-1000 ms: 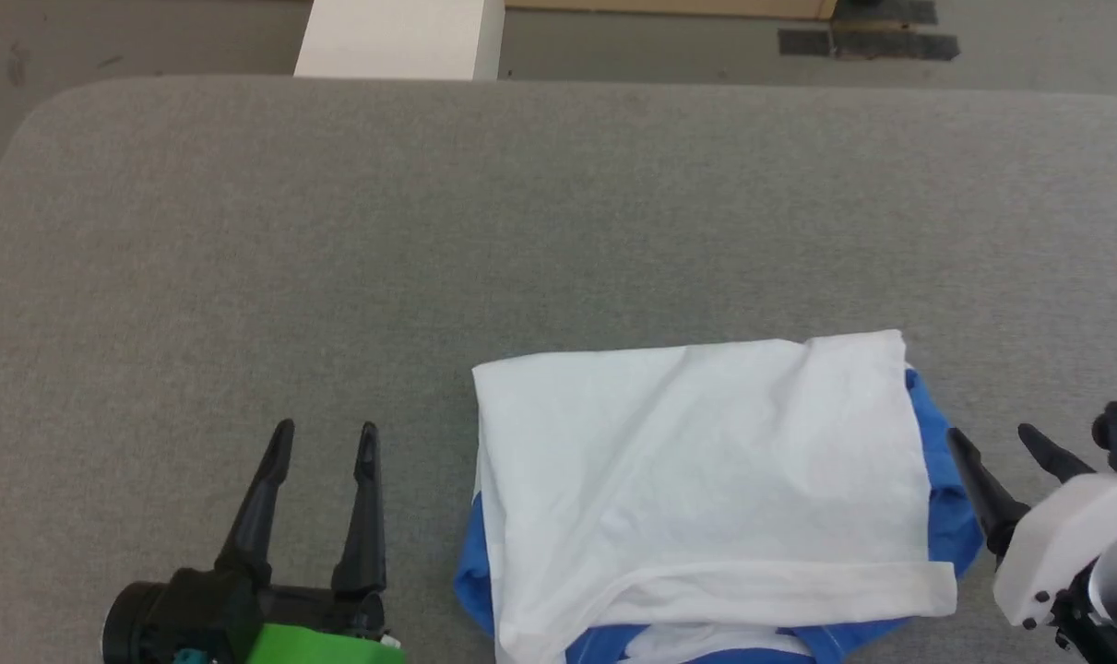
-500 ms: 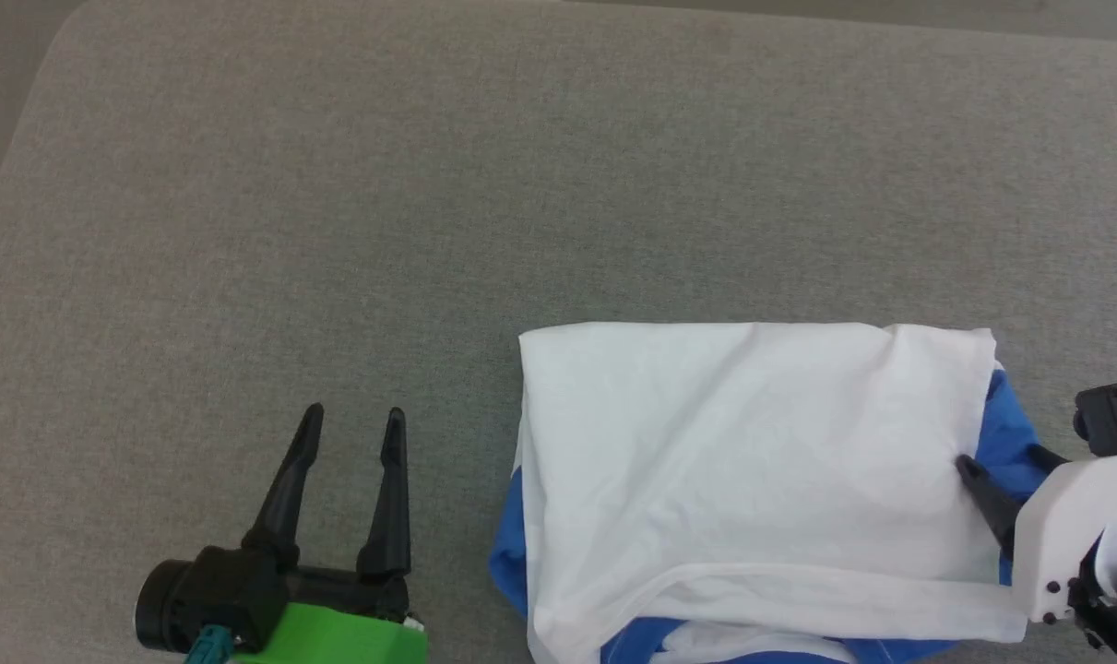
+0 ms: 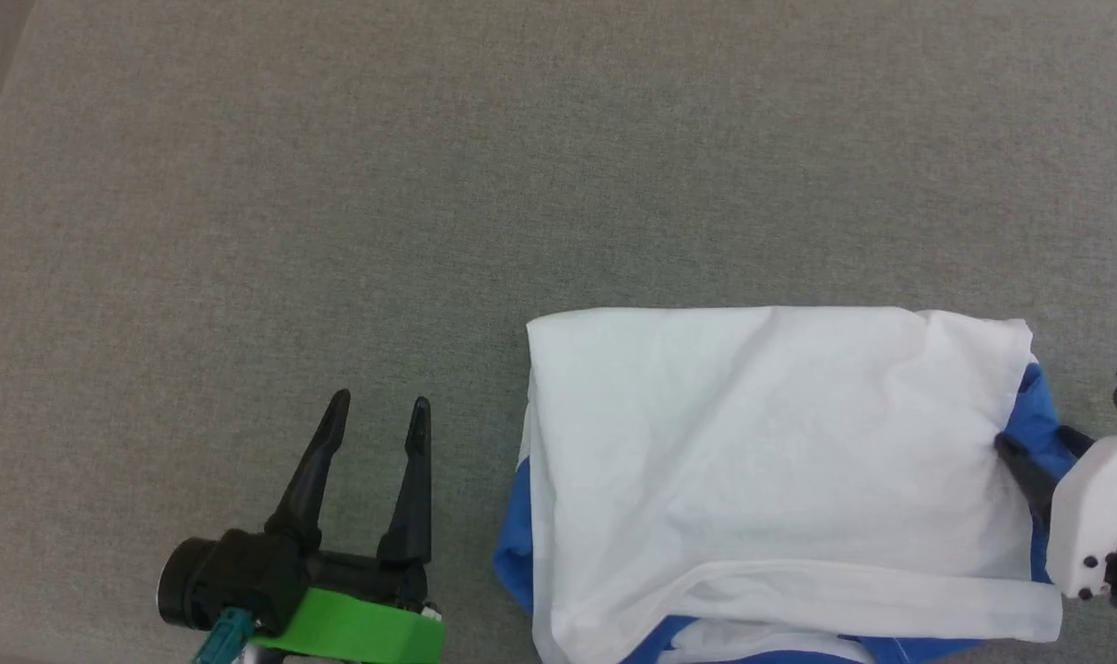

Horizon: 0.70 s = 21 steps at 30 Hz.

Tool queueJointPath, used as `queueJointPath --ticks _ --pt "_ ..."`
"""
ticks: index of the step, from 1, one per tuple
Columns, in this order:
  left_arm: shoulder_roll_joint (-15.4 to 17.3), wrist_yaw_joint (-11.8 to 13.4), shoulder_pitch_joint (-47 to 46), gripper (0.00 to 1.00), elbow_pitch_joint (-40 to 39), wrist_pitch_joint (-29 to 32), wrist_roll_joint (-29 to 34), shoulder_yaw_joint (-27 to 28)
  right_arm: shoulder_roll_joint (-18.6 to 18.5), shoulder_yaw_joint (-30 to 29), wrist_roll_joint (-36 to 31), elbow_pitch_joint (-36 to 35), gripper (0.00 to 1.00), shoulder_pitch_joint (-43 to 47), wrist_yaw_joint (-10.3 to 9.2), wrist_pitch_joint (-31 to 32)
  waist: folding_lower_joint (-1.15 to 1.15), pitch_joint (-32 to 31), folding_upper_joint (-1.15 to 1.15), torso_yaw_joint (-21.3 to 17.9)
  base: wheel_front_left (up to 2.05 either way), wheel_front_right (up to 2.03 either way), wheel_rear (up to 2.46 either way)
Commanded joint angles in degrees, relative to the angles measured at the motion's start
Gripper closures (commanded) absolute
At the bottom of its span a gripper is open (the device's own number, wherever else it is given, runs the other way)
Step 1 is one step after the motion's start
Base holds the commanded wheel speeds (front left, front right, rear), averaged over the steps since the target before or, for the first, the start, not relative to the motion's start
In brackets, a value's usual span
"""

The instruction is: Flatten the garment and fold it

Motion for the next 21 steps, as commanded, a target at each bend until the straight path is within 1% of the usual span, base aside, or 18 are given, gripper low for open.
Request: queueJointPath --ticks 1,7,12,18,21 --pt "-0.3 -0.4 -1.2 0.00 0.3 -0.2 0.8 -0.2 1.3 0.8 0.3 4.0 1.00 0.5 -0.13 1.6 0.00 0.5 0.00 0.1 0.00 0.00 0.00" --pt "-0.6 -0.8 -1.6 0.00 0.9 -0.2 0.8 -0.1 3.0 1.5 1.6 5.6 1.00 -0.9 -0.13 0.1 0.00 0.2 0.00 -0.1 0.00 0.00 0.00" --pt "-0.7 -0.9 -1.0 0.00 1.5 -0.2 0.4 0.2 4.0 0.8 2.4 5.3 1.00 -1.9 -0.13 -1.4 0.00 -2.3 0.00 -1.0 0.00 0.00 0.00" --pt "-0.9 -0.8 0.7 0.00 2.0 -0.2 -0.1 0.4 4.2 -3.5 1.7 5.7 1.00 -1.4 -0.13 -2.2 0.00 -6.9 0.00 -2.3 0.00 0.00 0.00" --pt "-0.7 -0.5 2.0 0.00 2.0 -0.2 -0.4 0.5 4.0 -6.6 1.1 5.8 1.00 -0.5 -0.13 -2.1 0.00 -8.8 0.00 -2.9 0.00 0.00 0.00"
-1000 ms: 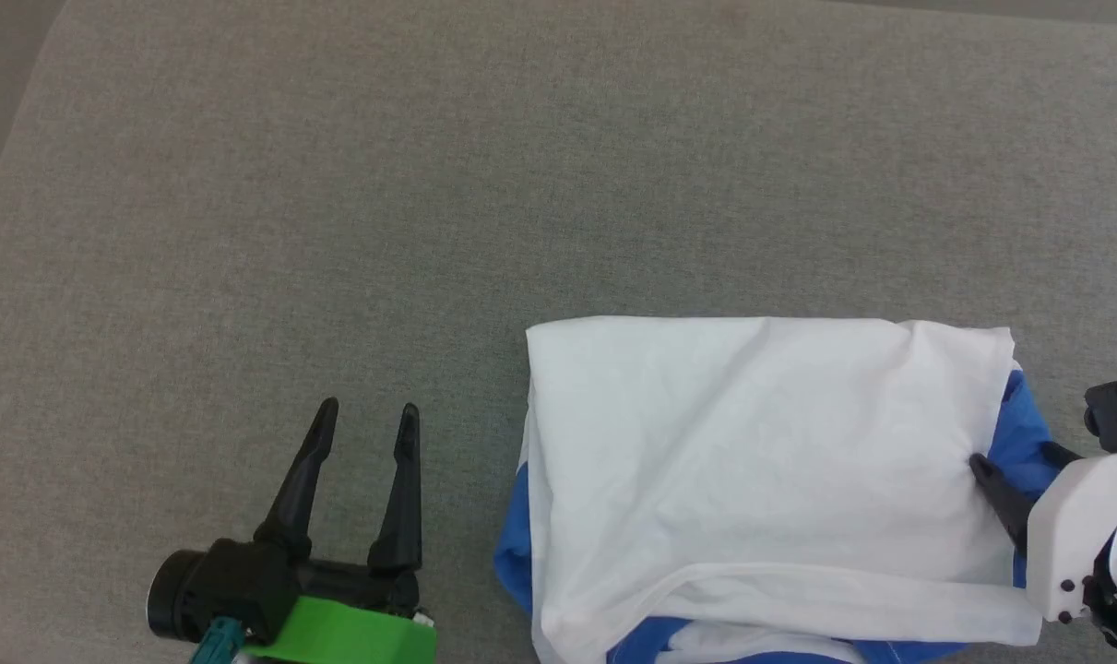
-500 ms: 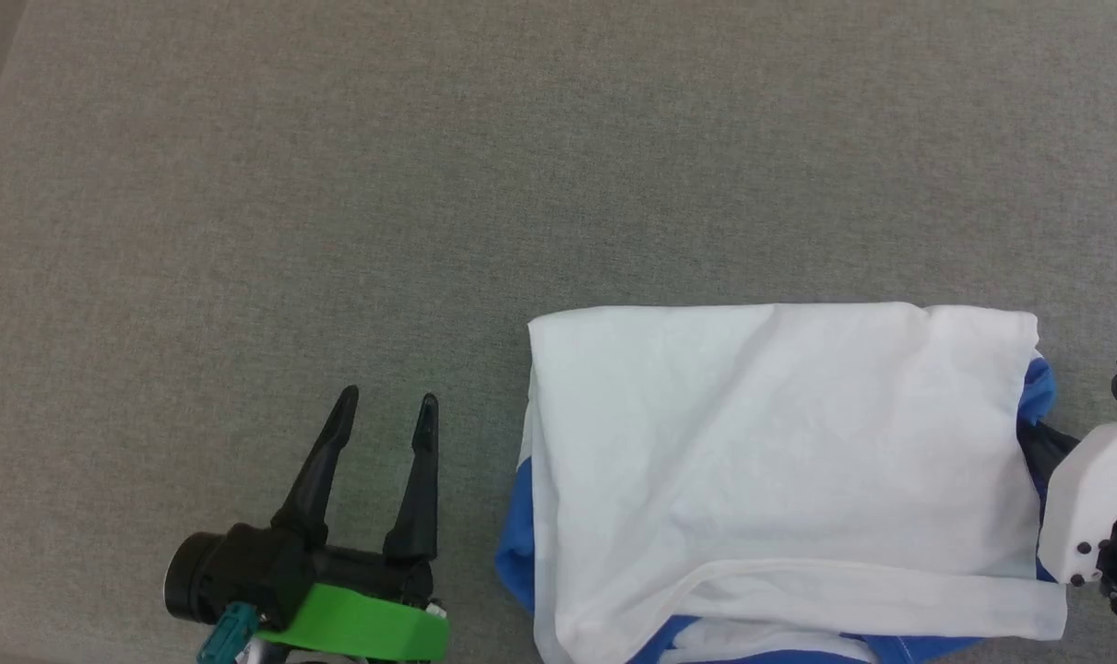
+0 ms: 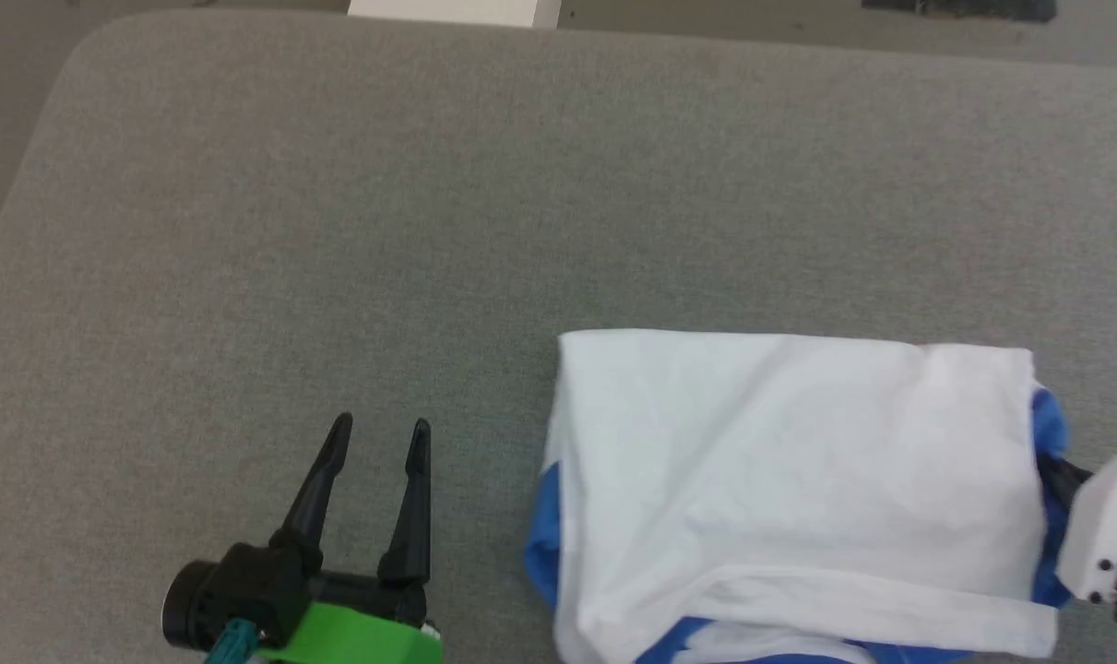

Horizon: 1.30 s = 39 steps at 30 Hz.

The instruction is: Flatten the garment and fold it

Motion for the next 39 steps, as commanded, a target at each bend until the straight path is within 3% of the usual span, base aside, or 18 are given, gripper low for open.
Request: queueJointPath --ticks 1,6,10,26,33,39 --pt "0.1 0.3 1.0 0.00 -0.1 -0.2 -0.4 0.1 -0.6 -1.8 -0.7 0.2 1.00 0.8 -0.09 0.1 0.00 -2.9 0.00 -1.3 0.00 0.00 0.00" --pt "0.6 0.6 2.7 0.00 -0.9 0.2 -0.8 0.1 -2.4 -7.1 -1.8 -0.3 1.00 2.0 -0.09 0.6 0.00 -4.7 0.00 -2.2 0.00 0.00 0.00" --pt "0.7 0.5 3.3 0.00 -1.0 0.4 -1.1 -0.3 -2.9 -6.1 -1.3 -3.3 1.00 2.0 -0.09 2.6 0.00 -5.7 0.00 -2.8 0.00 0.00 0.00" --pt "0.1 0.2 4.1 0.00 0.6 0.4 -2.3 -1.4 3.0 12.8 4.9 -14.2 1.00 -1.8 -0.09 15.2 0.00 -8.2 0.00 -3.0 0.00 0.00 0.00" --pt "-0.3 -0.1 2.9 0.00 0.8 0.2 -2.4 -1.3 4.6 20.8 5.2 -12.6 1.00 -7.0 -0.09 15.3 0.00 -6.2 0.00 -2.4 0.00 0.00 0.00" --pt "-1.0 -0.7 1.5 0.00 1.6 0.0 -2.4 -1.7 7.1 26.1 4.0 -7.4 1.00 -12.3 -0.09 12.4 0.00 -4.4 0.00 -1.9 0.00 0.00 0.00"
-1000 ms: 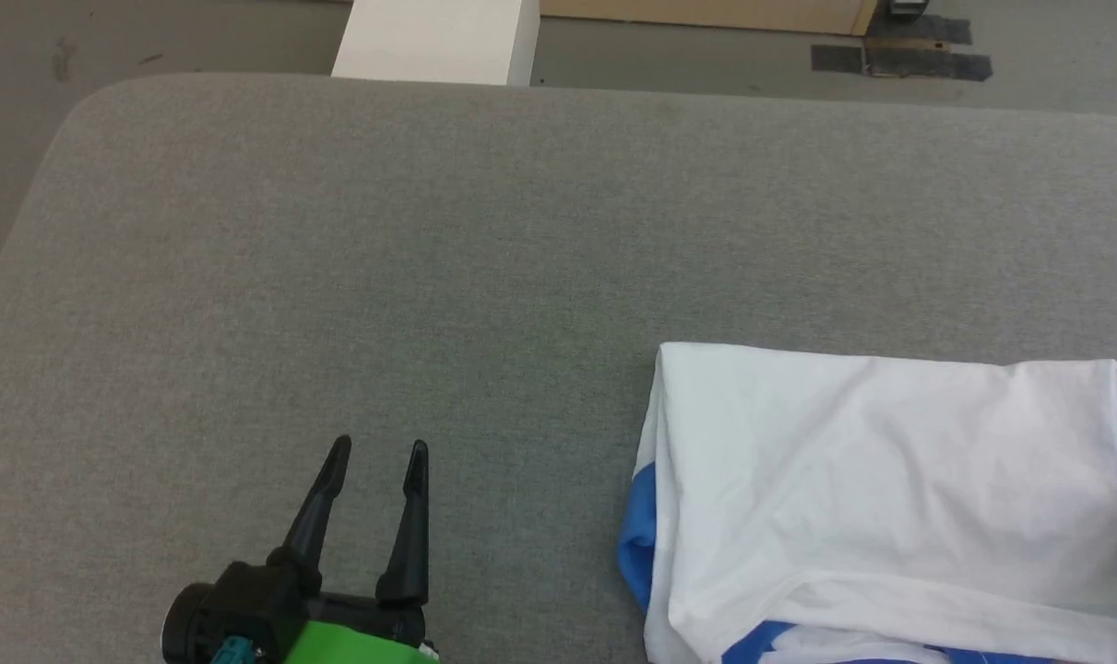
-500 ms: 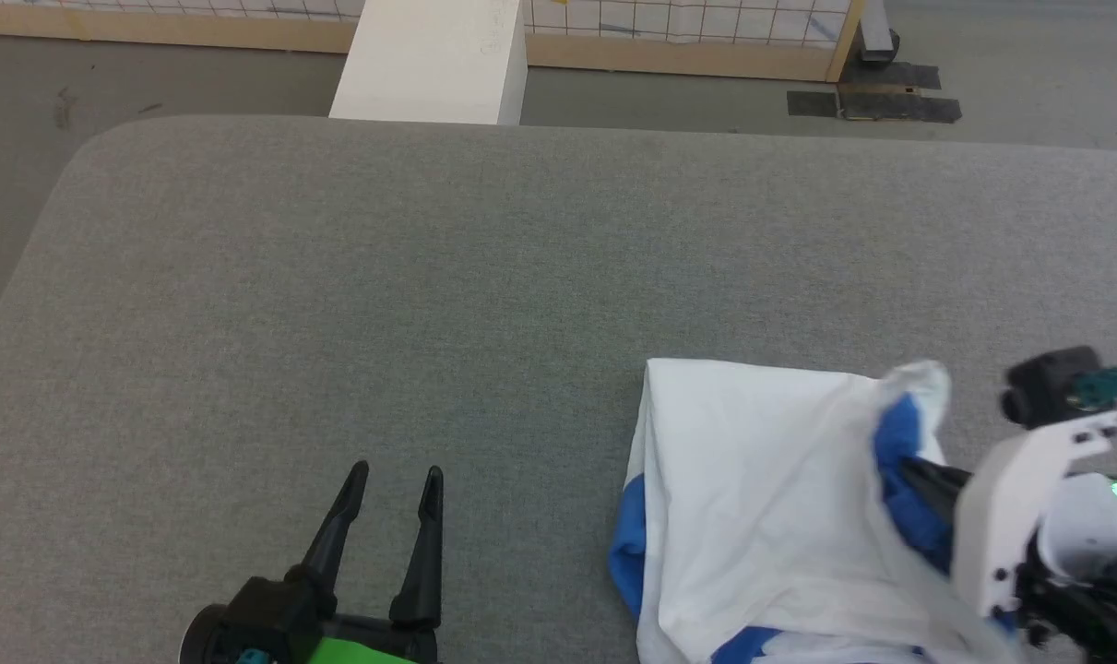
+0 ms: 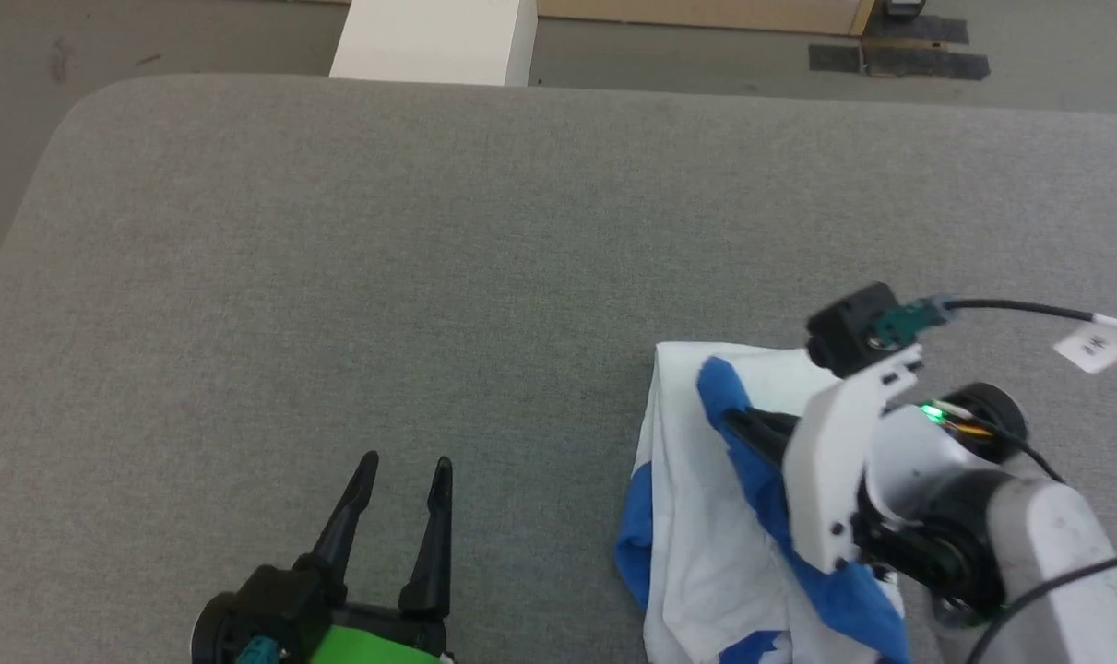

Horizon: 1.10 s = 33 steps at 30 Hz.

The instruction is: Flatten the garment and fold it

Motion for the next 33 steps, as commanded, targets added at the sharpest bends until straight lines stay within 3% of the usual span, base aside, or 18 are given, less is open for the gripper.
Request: queueJointPath --ticks 1,11,19,20,21,22,23,28,33 --pt "-0.4 -0.5 -1.3 0.00 0.3 -0.5 -0.3 -0.1 0.7 0.9 -0.7 1.1 1.00 -1.7 -0.09 -1.0 0.00 0.7 0.00 0.4 0.00 0.00 0.00" --pt "-1.1 -1.5 -2.9 0.00 1.8 -0.6 -0.2 -0.5 4.2 5.9 -4.8 17.0 1.00 -8.7 -0.09 -9.6 0.00 2.3 0.00 1.4 0.00 0.00 0.00" --pt "-1.5 -2.2 -3.7 0.00 2.9 -0.6 -0.2 -1.3 4.6 8.9 -3.9 29.5 1.00 -12.1 -0.09 -16.8 0.00 2.2 0.00 2.1 0.00 0.00 0.00" --pt "-1.5 -2.2 -3.8 0.00 3.0 -0.6 -0.2 -1.4 4.6 9.1 -3.7 30.6 0.90 -12.4 -0.09 -17.5 0.00 2.2 0.00 2.2 0.00 0.00 0.00" --pt "-1.5 -2.3 -3.9 0.00 3.2 -0.6 -0.2 -1.5 4.6 9.4 -3.5 32.0 0.55 -12.7 -0.09 -18.4 0.00 2.1 0.00 2.2 0.00 0.00 0.00" --pt "-1.5 -2.4 -4.0 0.00 3.3 -0.6 -0.2 -1.6 4.6 9.7 -3.3 33.0 0.34 -13.0 -0.09 -19.1 0.00 2.0 0.00 2.2 0.00 0.00 0.00" --pt "-1.5 -2.4 -4.1 0.00 3.4 -0.6 -0.3 -1.7 4.6 9.8 -3.0 34.2 0.00 -13.3 -0.09 -19.9 0.00 1.8 0.00 2.1 0.00 0.00 0.00" --pt "-1.2 -2.4 -3.8 0.00 3.9 -0.5 -0.4 -1.9 4.6 12.5 0.5 36.2 0.00 -14.4 -0.09 -21.8 0.00 0.6 0.00 1.2 0.00 0.00 0.00" --pt "-0.5 -2.0 -2.9 0.00 3.3 0.1 -0.5 -1.8 4.6 14.0 4.2 32.4 0.00 -15.5 -0.09 -22.0 0.00 -0.8 0.00 -0.5 0.00 0.00 0.00"
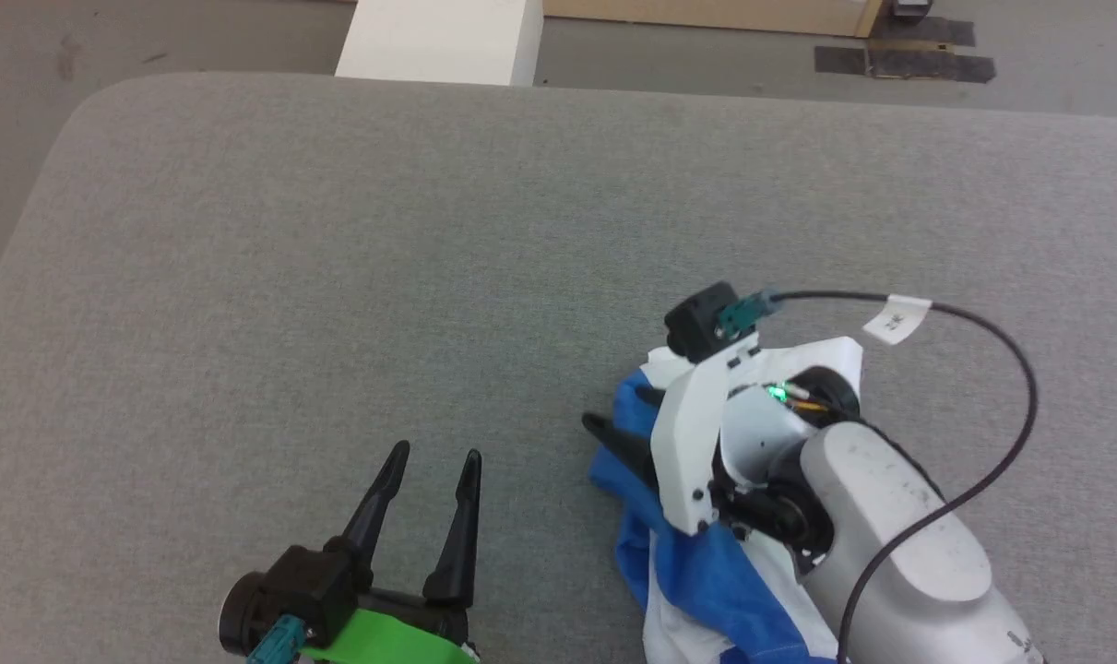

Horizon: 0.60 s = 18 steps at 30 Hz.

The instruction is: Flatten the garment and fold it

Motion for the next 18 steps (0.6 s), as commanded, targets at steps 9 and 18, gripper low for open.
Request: queueJointPath --ticks 9,18 --pt "1.2 0.8 1.6 0.00 -1.9 0.8 -0.4 -0.1 -1.6 -15.1 -5.4 -16.8 0.00 6.3 -0.09 0.0 0.00 -1.3 0.00 -2.7 0.00 0.00 0.00" --pt "1.8 0.8 1.4 0.00 -2.3 0.8 0.0 -0.8 -0.2 -28.8 -6.9 -33.9 0.00 25.7 -0.09 3.8 0.00 0.0 0.00 -2.5 0.00 0.00 0.00"
